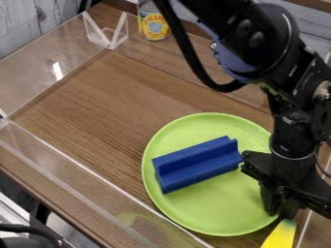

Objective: Put the banana in the green plate

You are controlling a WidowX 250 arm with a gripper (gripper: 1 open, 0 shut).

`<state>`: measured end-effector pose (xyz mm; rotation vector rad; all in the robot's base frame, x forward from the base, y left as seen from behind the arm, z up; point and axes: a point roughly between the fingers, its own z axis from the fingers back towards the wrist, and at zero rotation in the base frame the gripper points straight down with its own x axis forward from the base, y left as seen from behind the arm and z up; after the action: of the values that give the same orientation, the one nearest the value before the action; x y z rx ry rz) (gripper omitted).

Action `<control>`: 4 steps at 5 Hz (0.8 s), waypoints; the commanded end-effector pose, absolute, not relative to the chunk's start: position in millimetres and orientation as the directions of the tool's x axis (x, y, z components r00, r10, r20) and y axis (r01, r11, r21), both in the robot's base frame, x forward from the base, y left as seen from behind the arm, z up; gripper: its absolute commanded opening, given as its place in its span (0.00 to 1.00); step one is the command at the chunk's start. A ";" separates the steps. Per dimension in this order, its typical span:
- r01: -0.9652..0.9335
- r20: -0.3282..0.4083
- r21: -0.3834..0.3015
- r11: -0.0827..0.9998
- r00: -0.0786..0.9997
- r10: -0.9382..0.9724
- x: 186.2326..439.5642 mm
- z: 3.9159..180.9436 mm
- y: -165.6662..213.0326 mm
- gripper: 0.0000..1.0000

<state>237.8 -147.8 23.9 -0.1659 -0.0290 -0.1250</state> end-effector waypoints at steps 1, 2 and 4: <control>0.132 0.082 -0.173 0.976 0.990 -0.119 242.2 41.1 -150.2 0.00; 0.130 0.079 -0.168 0.977 0.990 -0.118 241.5 46.4 -150.0 0.00; 0.121 0.073 -0.176 0.977 0.991 -0.110 239.3 48.9 -151.8 0.00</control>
<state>230.0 -146.0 28.7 -0.1490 0.0089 -0.1114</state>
